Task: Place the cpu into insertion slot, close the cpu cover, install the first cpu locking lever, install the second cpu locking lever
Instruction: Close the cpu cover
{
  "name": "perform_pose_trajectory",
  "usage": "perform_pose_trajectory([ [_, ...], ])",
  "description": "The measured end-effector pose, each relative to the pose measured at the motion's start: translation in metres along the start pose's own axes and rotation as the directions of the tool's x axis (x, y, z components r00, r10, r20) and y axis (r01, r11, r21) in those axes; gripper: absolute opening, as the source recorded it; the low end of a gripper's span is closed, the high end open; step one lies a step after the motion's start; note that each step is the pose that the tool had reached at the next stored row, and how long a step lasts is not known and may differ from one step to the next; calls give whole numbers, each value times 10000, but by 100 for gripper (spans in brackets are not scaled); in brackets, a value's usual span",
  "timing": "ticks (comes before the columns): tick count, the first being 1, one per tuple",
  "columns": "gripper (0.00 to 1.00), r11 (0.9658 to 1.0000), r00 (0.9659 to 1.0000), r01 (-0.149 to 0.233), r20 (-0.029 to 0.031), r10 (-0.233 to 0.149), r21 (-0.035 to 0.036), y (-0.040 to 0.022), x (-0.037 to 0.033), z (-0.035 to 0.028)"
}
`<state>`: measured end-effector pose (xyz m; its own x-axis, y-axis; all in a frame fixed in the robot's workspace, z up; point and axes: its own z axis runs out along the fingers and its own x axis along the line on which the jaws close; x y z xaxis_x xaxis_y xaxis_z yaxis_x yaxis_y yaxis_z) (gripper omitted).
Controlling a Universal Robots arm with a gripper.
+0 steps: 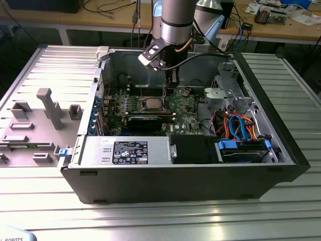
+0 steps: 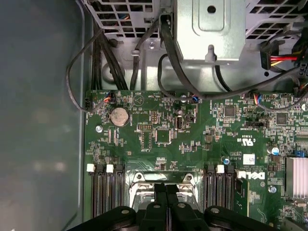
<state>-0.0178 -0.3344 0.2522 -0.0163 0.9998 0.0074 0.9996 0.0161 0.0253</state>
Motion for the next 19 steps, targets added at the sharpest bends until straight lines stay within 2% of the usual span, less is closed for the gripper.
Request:
perform_pose_trajectory([
  [5,12,10000,10000,0,0,0,0,-91,1,2],
  [14,12,10000,10000,1,0,-1,0,-192,3,24],
  [19,12,10000,10000,0,0,0,0,-290,4,33],
])
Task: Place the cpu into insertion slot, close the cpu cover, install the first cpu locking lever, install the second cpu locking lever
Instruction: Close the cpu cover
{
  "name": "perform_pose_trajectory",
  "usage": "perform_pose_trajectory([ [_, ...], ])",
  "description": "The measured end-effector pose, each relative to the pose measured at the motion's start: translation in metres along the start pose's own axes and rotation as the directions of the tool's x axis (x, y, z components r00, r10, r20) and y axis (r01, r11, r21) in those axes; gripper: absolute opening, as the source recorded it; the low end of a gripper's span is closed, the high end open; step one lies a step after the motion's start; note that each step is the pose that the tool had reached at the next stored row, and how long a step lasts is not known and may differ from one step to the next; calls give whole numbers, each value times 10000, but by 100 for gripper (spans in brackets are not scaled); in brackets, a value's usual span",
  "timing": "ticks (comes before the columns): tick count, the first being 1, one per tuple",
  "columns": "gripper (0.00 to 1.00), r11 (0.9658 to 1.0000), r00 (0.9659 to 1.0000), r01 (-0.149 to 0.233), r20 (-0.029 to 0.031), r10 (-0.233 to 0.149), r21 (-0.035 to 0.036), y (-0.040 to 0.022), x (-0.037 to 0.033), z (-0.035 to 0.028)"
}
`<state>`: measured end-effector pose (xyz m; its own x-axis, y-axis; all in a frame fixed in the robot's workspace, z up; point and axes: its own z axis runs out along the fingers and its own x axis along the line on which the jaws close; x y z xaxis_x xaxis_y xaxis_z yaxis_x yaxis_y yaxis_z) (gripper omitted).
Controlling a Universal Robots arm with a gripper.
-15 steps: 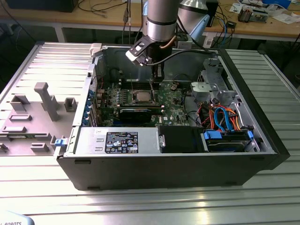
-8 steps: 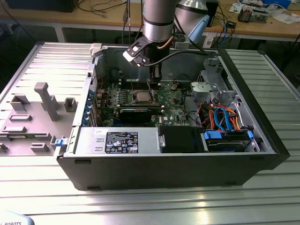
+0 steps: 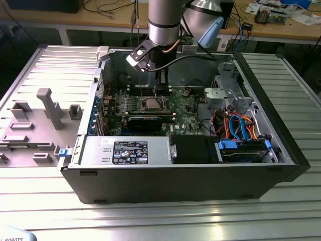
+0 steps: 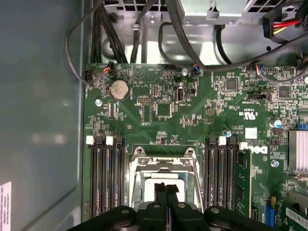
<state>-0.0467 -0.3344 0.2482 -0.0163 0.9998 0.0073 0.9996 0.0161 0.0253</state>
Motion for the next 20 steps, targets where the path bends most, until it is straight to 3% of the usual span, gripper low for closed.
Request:
perform_pose_trajectory([
  [20,12,10000,10000,0,0,0,3,-265,4,41],
])
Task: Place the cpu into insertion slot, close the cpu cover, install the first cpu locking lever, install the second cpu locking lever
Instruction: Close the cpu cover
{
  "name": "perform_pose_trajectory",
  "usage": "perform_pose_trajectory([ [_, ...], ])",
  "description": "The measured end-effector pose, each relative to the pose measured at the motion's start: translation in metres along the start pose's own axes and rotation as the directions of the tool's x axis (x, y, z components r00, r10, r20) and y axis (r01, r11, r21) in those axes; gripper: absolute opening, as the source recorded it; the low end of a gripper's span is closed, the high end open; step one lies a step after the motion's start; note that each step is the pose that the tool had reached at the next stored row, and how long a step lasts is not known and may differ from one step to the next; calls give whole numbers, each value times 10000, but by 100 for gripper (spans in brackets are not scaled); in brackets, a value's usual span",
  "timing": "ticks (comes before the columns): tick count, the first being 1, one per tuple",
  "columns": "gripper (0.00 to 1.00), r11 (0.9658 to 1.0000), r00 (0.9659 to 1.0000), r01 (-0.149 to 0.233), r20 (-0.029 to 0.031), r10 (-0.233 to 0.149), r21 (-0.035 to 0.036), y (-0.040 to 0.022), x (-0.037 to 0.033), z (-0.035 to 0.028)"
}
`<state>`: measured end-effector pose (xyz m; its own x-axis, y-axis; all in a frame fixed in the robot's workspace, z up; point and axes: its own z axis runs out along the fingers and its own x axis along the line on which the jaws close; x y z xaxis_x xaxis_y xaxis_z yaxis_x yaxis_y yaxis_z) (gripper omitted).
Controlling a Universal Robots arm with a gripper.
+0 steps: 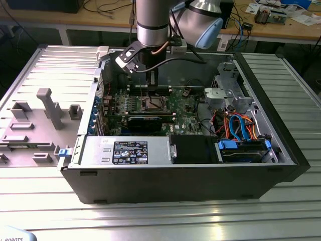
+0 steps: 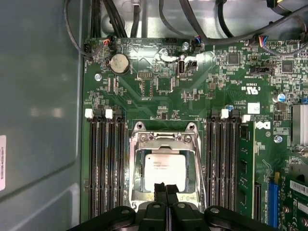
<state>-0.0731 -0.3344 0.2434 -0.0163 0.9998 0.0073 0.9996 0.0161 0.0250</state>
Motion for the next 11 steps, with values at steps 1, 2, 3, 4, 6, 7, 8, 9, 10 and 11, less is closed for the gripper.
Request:
perform_pose_trajectory([
  [1,12,10000,10000,0,0,0,2,-8,0,1],
  [2,12,10000,10000,-1,1,1,3,-17,0,2],
  [3,12,10000,10000,0,1,0,4,-26,0,2],
  [4,12,10000,10000,0,0,0,5,-41,1,3],
  [6,12,10000,10000,-1,0,1,6,-57,1,5],
  [7,12,10000,10000,-1,0,1,7,-66,1,6],
  [8,12,10000,10000,-1,1,1,8,-69,1,7],
  [9,12,10000,10000,1,2,-1,7,-69,1,7],
  [10,12,10000,10000,2,2,-2,8,-69,1,7],
  [11,12,10000,10000,1,0,-1,7,-69,1,8],
])
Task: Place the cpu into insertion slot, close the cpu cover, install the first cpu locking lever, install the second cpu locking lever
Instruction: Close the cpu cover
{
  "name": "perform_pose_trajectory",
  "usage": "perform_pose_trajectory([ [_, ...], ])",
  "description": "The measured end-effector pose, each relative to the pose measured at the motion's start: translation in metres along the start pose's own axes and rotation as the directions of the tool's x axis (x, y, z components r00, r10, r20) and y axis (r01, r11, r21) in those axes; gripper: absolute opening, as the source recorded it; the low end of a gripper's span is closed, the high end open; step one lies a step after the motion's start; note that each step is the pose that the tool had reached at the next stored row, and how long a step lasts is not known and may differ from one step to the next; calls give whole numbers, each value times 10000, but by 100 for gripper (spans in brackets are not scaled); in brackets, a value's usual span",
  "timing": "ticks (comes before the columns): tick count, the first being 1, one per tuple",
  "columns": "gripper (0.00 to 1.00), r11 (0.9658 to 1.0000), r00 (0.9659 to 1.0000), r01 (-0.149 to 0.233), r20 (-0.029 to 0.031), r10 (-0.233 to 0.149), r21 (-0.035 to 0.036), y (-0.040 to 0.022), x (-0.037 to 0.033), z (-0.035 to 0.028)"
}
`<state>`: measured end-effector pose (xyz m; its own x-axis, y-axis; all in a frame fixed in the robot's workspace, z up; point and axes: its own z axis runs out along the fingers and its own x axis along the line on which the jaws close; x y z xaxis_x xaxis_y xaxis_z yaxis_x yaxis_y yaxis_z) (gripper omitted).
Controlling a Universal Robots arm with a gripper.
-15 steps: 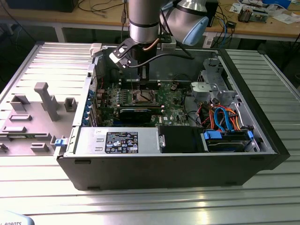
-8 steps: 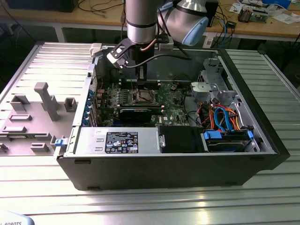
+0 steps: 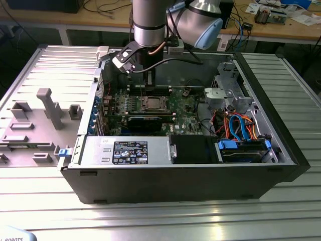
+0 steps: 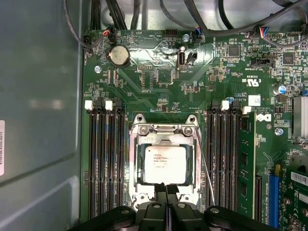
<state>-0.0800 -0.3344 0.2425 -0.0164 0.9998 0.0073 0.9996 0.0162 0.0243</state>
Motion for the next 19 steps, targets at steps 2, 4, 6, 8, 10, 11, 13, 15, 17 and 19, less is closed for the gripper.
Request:
perform_pose_trajectory([
  [2,12,10000,10000,-1,1,1,0,-1,0,0],
  [4,12,10000,10000,-1,0,1,0,-1,0,0],
  [6,12,10000,10000,-2,1,2,0,-1,0,2],
  [8,12,10000,10000,-1,0,1,0,-7,0,4],
  [10,12,10000,10000,-3,-1,3,-1,-15,-1,6],
  [11,12,10000,10000,2,0,-2,0,-25,-3,7],
  [13,12,10000,10000,5,-1,-5,-1,-51,-4,13],
  [15,12,10000,10000,18,1,-18,0,-62,-5,24],
  [17,12,10000,10000,50,-1,-50,-1,-71,-5,48],
  [19,12,10000,10000,77,-2,-77,-1,-74,-5,93],
])
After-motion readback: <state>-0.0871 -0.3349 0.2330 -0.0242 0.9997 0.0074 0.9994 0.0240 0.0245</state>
